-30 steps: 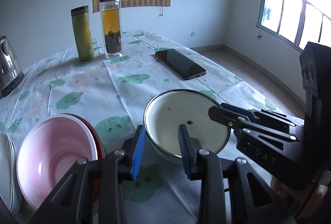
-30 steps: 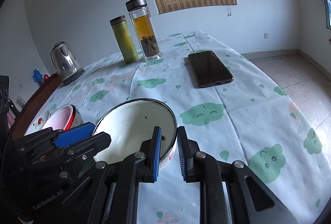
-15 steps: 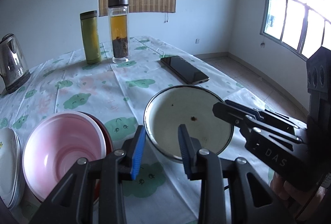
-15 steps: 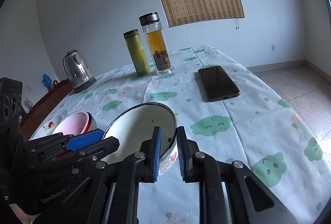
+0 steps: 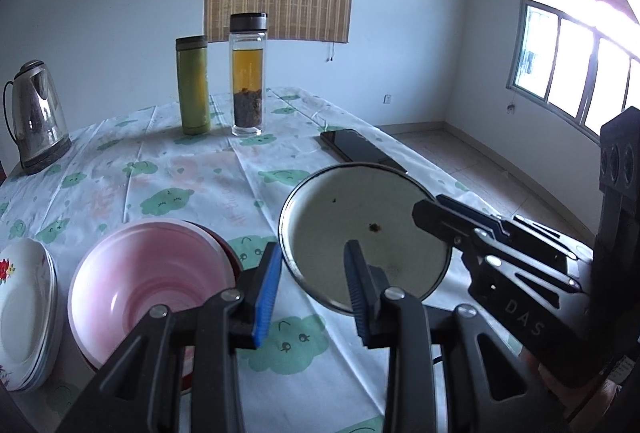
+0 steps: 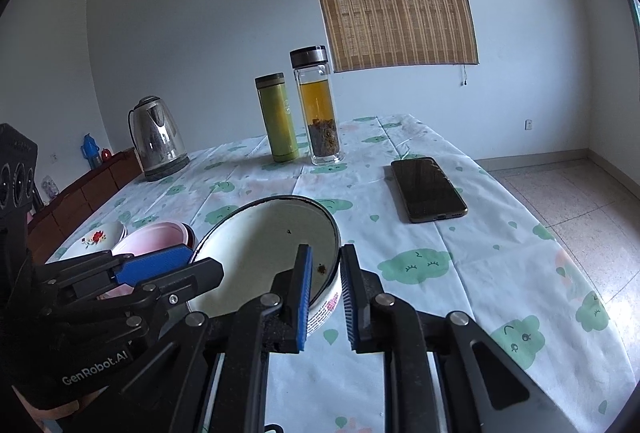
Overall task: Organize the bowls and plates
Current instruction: 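Lift the cream enamel bowl with both tools toward the pink basin, then lower the cream enamel bowl into the pink basin with both tools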
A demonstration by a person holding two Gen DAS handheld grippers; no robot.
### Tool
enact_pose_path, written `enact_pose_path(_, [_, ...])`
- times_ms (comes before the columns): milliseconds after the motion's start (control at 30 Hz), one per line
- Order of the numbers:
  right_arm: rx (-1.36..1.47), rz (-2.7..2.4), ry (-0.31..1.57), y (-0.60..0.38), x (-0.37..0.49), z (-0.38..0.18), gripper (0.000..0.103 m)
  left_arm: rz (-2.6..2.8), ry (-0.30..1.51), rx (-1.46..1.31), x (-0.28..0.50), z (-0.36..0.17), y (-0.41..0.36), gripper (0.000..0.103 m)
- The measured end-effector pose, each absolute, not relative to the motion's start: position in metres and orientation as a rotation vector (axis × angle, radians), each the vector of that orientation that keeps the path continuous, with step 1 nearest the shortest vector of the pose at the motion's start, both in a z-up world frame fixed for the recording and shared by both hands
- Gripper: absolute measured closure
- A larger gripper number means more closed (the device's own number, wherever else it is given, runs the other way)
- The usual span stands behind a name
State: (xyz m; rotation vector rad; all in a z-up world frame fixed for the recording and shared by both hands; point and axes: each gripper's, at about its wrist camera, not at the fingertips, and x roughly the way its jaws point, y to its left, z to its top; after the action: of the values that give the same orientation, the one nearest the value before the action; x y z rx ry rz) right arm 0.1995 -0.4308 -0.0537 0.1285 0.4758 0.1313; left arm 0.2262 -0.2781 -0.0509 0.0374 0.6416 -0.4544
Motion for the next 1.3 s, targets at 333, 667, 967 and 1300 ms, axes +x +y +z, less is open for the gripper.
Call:
enact_pose_path(333, [0.09,0.161,0.422,-0.405,0.191,-0.021,0.087,-0.443,0.591,-0.04,0.218,-0.032,-0.249,0.072])
enact_pose_path(667, [0.076,0.191,0.41,-0.38,0.194,-0.011,0.087,-0.399,0.546,-0.08,0.218,-0.02,-0.22,0.072])
enact_pose_path(967, [0.06,0.226,0.407,-0.356,0.201,-0.006,0.087,-0.345,0.512,-0.107,0.216,-0.014,-0.194,0.072])
enact_pose_path(1300, [0.049,0.257,0.424,-0.333,0.208,-0.008,0.087,-0.302,0.518,-0.14,0.218,-0.012,-0.173,0.072])
